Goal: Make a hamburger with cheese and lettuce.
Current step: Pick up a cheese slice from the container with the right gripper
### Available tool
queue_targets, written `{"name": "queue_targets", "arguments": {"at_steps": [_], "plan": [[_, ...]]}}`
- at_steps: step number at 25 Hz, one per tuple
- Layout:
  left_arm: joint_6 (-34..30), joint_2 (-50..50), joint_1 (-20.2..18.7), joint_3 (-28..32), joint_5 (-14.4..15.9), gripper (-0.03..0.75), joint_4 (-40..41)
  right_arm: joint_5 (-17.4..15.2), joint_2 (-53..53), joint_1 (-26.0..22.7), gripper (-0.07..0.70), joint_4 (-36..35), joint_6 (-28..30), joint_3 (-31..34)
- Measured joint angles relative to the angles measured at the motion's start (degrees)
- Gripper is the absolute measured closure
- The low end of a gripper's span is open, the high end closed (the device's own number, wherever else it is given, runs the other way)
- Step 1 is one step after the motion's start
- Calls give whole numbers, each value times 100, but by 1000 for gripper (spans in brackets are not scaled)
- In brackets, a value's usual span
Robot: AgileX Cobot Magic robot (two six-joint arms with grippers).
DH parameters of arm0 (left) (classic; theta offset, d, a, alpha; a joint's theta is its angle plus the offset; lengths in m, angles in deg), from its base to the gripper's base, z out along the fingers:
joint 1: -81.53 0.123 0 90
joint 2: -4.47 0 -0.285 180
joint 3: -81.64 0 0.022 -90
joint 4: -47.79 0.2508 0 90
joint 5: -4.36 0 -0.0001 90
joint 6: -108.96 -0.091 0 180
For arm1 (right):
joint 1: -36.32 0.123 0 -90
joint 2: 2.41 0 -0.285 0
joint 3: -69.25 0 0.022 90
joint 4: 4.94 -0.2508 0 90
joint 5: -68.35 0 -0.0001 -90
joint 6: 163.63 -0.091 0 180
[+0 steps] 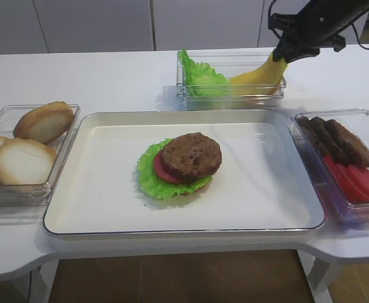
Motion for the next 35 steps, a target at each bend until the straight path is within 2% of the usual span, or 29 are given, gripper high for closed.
{"name": "queue_targets", "arguments": {"at_steps": [7,13,21,35], "plan": [[0,0,0,0,0,300,0,-36,29,0,444,-67,14,-26],[0,0,0,0,0,300,0,-80,38,0,527,-67,16,-53],[0,0,0,0,0,300,0,-105,38,0,594,-67,26,-53],[0,0,0,0,0,300,0,-198,0,0,596,-137,47,-66]]}}
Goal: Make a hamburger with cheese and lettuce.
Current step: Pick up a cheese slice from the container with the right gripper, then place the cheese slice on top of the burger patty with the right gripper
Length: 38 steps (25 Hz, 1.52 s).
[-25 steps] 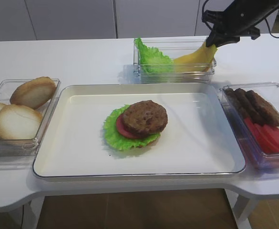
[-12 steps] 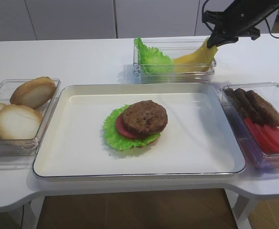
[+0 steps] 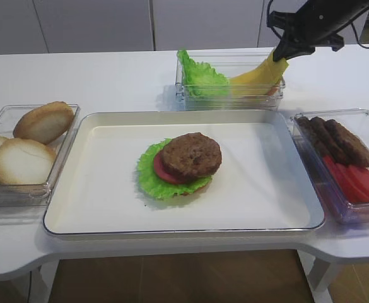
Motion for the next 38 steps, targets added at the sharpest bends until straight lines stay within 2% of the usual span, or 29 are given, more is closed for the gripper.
{"name": "queue_targets", "arguments": {"at_steps": [20,25,38], "plan": [[0,0,0,0,0,300,0,-166,-295,0,596,-197,126,-118],[0,0,0,0,0,300,0,-302,-506,0,596,-166,155,-118],[0,0,0,0,0,300,0,-407,-849,0,596,-78,144,-118]]}}
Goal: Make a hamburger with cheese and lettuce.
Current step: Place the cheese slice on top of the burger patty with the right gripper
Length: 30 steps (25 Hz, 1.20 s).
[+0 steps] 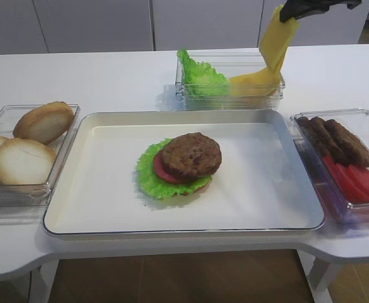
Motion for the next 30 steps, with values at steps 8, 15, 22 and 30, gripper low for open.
{"name": "queue_targets", "arguments": {"at_steps": [8,15,22,30], "plan": [[0,0,0,0,0,300,0,0,0,0,596,-27,-12,0],[0,0,0,0,0,300,0,206,190,0,596,-111,-12,-13],[0,0,0,0,0,300,0,220,583,0,596,-111,-1,-13],[0,0,0,0,0,300,0,220,636,0,596,341,118,-13]]}}
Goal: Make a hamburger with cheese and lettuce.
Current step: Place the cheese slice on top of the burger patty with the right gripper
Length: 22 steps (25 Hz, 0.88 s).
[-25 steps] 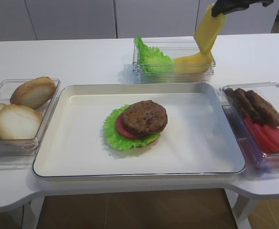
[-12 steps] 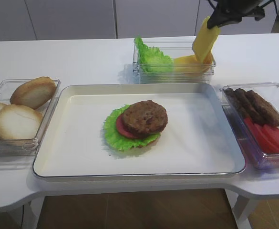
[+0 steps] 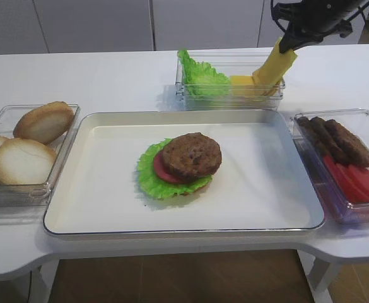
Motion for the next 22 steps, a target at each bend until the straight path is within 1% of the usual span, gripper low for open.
{"name": "queue_targets", "arguments": {"at_steps": [4,9,13,15,19,22], "plan": [[0,0,0,0,0,300,0,0,0,0,596,200,11,0],[0,0,0,0,0,300,0,-12,0,0,596,233,11,0],[0,0,0,0,0,300,0,-80,0,0,587,233,11,0],[0,0,0,0,0,300,0,-108,0,0,560,233,21,0],[0,0,0,0,0,300,0,-120,0,0,478,233,21,0],[0,0,0,0,0,300,0,-120,0,0,455,233,32,0]]}}
